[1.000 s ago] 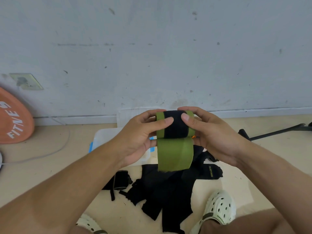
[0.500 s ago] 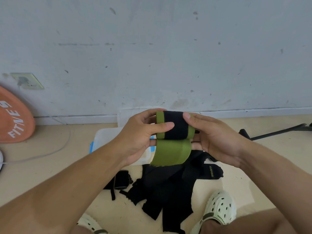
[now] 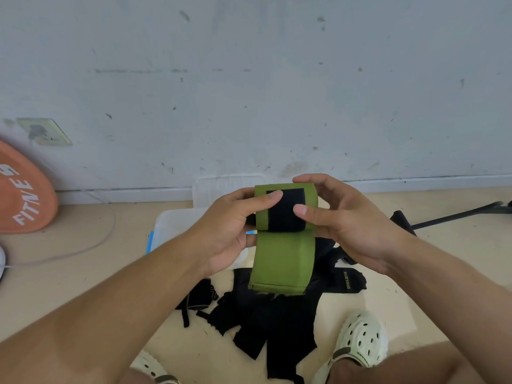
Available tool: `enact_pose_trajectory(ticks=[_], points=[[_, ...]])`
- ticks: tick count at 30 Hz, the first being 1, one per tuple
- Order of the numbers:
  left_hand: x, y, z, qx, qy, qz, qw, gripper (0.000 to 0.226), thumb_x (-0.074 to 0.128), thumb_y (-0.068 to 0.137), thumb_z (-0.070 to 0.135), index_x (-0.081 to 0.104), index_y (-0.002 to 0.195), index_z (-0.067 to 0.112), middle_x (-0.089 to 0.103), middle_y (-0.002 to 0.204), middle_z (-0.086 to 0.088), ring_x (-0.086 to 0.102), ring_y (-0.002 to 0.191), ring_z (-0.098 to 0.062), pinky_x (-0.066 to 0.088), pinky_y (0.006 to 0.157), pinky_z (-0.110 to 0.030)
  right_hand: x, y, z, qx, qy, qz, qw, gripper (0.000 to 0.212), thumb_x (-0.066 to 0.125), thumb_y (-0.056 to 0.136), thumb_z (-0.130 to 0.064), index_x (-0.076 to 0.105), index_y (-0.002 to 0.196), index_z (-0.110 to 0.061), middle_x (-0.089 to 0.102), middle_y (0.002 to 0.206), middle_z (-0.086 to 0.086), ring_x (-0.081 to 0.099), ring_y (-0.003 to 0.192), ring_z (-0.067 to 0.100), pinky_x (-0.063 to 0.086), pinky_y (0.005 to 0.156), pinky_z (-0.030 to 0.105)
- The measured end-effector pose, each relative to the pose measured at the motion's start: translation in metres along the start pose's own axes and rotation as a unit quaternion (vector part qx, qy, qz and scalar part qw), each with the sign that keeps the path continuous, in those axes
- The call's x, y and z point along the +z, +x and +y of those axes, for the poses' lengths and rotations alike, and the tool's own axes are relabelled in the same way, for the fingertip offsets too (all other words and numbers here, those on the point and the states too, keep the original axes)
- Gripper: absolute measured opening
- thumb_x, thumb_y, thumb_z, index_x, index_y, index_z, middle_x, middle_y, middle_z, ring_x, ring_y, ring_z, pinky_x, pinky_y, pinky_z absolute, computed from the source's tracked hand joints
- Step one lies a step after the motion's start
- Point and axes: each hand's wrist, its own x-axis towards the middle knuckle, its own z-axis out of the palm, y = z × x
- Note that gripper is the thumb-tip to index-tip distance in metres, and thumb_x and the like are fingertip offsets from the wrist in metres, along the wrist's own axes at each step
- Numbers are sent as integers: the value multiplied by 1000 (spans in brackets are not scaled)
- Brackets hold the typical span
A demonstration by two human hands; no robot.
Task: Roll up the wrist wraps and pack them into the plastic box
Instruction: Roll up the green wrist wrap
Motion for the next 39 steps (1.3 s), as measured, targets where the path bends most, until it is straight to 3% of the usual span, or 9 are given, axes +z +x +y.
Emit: enact_pose_trajectory(ticks=[5,9,13,16,19,27,30,33,39], points=[[2,-1,0,-27,-19,7,999,47,77,81,31,73,121,7,77,112,-12,75,95,-26,64,78,-42,-2,0,-1,-43,-70,-14,997,45,76,87,-1,66,125,-23,68,125,0,73,99,32,63,86,40],[0,0,-1,-43,-26,30,998,33,72,93,30,78,116,7,73,123,-18,72,111,-34,62,90,-49,-1,-3,-2,-58,-140,-25,988,50,80,85,-4,66,125,-30,74,118,-6,70,108,16,62,84,33],[-1,1,0,-18,-37,30,999,34,75,86,23,76,116,7,76,110,-12,76,97,-28,63,75,-42,0,-3,-2,-28,-99,-14,995,45,76,89,-19,64,130,-31,70,126,-10,73,106,16,61,78,27],[1,1,0,1,-46,33,998,35,78,84,13,72,118,8,75,97,-7,75,81,-19,62,68,-38,1,0,-2,26,-37,-12,999,44,71,88,-36,65,130,-27,72,125,1,74,103,20,63,85,40],[0,3,-1,23,-35,33,999,43,81,77,8,71,118,12,72,105,-8,74,83,-18,62,70,-41,0,0,-1,73,-7,-33,997,43,67,92,-43,66,130,-24,73,123,8,73,109,31,60,95,49],[-1,5,-3,48,15,25,998,61,85,57,10,73,116,18,74,109,-3,76,93,-19,63,85,-48,-1,1,-3,104,78,-36,991,38,67,96,-26,63,130,-10,73,108,11,72,92,32,63,81,39],[-1,4,0,31,-17,21,999,53,84,63,15,72,114,13,76,100,-3,75,88,-19,63,78,-45,-2,2,-2,75,96,-26,992,37,69,92,-12,63,129,-11,71,121,21,70,103,33,57,99,47],[-1,3,3,12,-27,17,999,48,82,68,22,72,113,9,78,93,-4,76,88,-22,64,78,-45,-2,2,-1,42,59,-13,997,43,72,86,-6,65,127,-17,67,131,14,70,112,34,49,109,55],[-2,1,1,4,-48,16,999,55,81,70,18,69,123,7,79,107,-10,77,99,-29,65,78,-42,1,2,0,1,21,-7,1000,49,65,92,9,63,130,-20,62,138,3,71,109,32,59,95,37]])
